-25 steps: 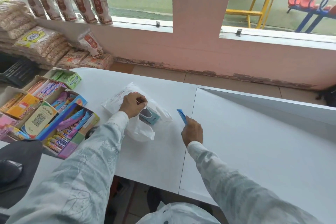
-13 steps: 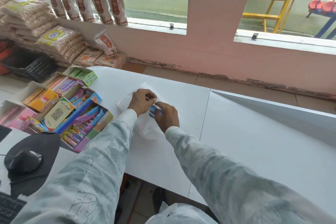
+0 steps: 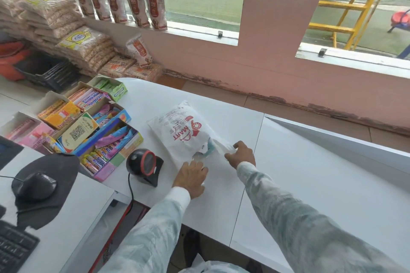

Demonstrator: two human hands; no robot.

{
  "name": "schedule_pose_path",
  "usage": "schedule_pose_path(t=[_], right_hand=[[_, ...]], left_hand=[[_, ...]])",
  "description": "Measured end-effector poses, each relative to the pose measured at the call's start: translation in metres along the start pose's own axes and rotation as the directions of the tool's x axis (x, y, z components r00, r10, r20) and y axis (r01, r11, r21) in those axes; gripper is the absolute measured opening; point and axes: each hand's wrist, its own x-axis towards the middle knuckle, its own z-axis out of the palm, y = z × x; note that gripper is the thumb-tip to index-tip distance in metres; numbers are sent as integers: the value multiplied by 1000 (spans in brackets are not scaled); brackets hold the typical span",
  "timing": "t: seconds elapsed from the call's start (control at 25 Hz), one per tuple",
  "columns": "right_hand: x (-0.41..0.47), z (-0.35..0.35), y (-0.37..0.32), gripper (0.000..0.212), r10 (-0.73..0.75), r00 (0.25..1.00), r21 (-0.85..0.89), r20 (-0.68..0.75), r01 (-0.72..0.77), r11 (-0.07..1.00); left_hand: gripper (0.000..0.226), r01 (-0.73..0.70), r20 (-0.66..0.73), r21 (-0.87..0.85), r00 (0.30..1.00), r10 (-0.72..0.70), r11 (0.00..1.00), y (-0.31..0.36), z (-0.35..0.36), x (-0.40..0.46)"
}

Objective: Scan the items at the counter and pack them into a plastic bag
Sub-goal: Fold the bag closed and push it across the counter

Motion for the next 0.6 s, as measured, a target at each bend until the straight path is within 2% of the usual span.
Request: schedule_pose_path(t=[0.04, 0.12, 0.2, 0.28, 0.32, 0.4, 0.48, 0.52, 0.6], right_hand=[[1, -3, -1, 32, 7, 1000, 39, 17, -7, 999], [6, -15, -6, 26, 23, 995, 132, 98, -36, 991], [13, -31, -17, 29, 1, 975, 146, 221, -34, 989], [19, -49, -29, 27, -28, 961, 151, 276, -14, 988], [21, -56, -36, 26, -40, 957, 171, 286, -10, 985], [22, -66, -49, 30, -60, 948, 238, 312, -16, 971], [19, -73, -63, 30, -82, 944, 342, 320, -34, 939], [16, -77, -71, 27, -97, 945, 398, 312, -37, 917], [12, -85, -86, 16, -122, 944, 479, 306, -42, 877]], left_hand=[[31, 26, 42, 7, 999, -26, 1000, 2, 3, -1], [28, 30, 113, -67, 993, -22, 997, -2, -3, 1], [24, 74, 168, -214, 985, -37, 974, -19, -22, 8], [19, 170, 253, -346, 964, -83, 923, -37, -45, 11], [25, 188, 304, -375, 950, -71, 908, -42, -52, 11], [59, 192, 374, -351, 926, -51, 917, -37, -54, 5], [87, 178, 311, -243, 945, -97, 954, -22, -41, -1], [93, 170, 247, -189, 961, -120, 967, -12, -35, -4], [80, 140, 102, -122, 986, -128, 983, 8, -29, -7]])
